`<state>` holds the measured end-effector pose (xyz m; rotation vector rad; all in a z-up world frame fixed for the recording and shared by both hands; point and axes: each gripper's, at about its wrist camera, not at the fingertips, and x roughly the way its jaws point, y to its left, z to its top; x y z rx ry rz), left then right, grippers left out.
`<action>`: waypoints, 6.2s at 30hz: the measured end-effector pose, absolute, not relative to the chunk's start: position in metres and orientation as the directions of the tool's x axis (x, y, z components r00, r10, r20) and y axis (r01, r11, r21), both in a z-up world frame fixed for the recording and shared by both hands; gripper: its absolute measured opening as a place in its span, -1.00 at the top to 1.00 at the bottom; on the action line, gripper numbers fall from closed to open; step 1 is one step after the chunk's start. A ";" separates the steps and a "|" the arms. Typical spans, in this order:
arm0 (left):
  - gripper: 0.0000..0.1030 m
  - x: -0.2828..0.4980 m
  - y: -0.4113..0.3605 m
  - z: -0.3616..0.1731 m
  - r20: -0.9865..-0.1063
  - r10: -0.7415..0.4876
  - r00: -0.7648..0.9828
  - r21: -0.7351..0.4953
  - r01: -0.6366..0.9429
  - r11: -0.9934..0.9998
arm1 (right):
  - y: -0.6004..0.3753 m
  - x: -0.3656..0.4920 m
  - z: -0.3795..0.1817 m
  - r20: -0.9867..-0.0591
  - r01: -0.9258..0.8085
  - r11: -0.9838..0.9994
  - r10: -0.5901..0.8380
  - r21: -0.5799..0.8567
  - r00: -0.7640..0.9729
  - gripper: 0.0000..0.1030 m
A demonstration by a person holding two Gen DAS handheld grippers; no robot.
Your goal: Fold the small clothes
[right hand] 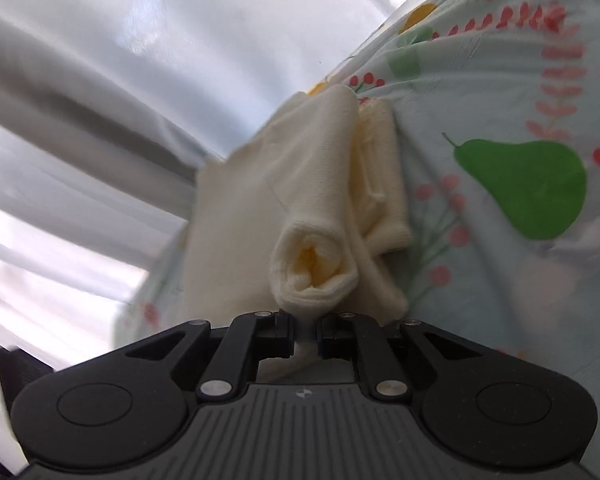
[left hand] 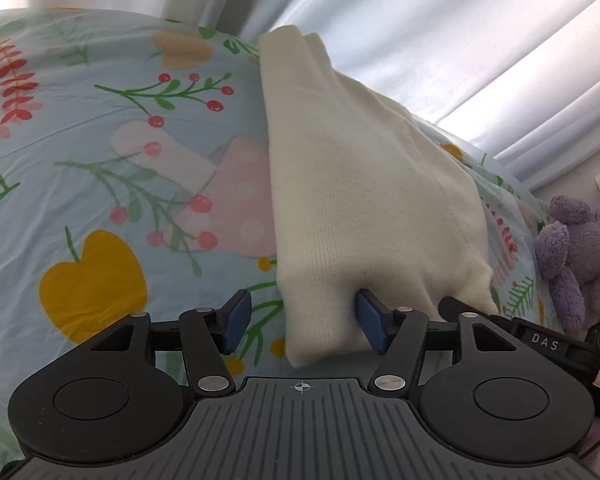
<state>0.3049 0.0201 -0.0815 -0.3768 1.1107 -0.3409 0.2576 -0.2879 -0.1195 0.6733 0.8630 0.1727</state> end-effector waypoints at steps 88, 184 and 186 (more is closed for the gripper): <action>0.18 0.389 0.042 -0.126 -0.599 -0.677 0.428 -0.739 0.031 0.673 | -0.343 0.381 -0.139 -0.449 -0.032 0.549 0.714 0.835 0.538 0.11; -0.44 0.162 0.086 -0.084 -0.677 -0.400 0.618 -0.638 -0.222 0.738 | -0.238 0.207 -0.121 -0.439 0.112 0.453 0.727 0.885 0.529 0.82; -0.45 0.158 0.089 -0.079 -0.691 -0.397 0.604 -0.625 -0.223 0.748 | -0.232 0.207 -0.109 -0.587 0.093 0.645 0.614 0.758 0.528 0.81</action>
